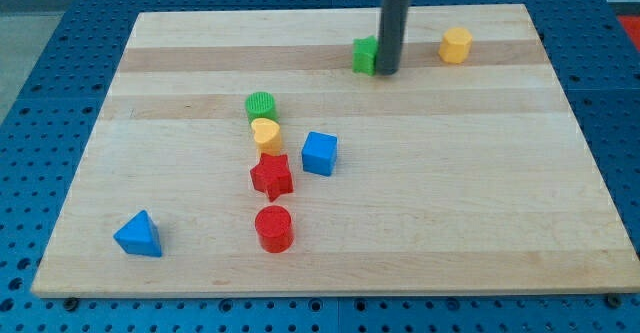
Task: Move the green star horizontal to the yellow hexagon
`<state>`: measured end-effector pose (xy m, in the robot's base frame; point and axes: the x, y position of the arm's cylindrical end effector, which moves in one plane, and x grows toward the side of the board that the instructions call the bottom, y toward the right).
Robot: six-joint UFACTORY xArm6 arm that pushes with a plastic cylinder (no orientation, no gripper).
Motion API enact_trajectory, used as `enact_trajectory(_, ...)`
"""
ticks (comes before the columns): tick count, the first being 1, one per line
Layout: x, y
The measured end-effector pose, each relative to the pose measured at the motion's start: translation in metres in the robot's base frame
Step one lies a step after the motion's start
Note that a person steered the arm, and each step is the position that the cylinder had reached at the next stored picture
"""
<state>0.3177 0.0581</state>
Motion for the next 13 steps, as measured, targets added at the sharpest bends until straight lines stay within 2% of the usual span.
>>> enact_trajectory(1, 0.001, -0.052)
enact_trajectory(2, 0.041, -0.034)
enact_trajectory(3, 0.050, 0.037)
enact_trajectory(4, -0.033, 0.031)
enact_trajectory(5, -0.061, -0.025)
enact_trajectory(6, -0.059, -0.074)
enact_trajectory(7, 0.015, -0.128)
enact_trajectory(8, 0.069, -0.167)
enact_trajectory(9, 0.015, -0.167)
enact_trajectory(10, -0.090, -0.152)
enact_trajectory(11, -0.049, -0.066)
enact_trajectory(12, 0.000, -0.033)
enact_trajectory(13, 0.028, -0.033)
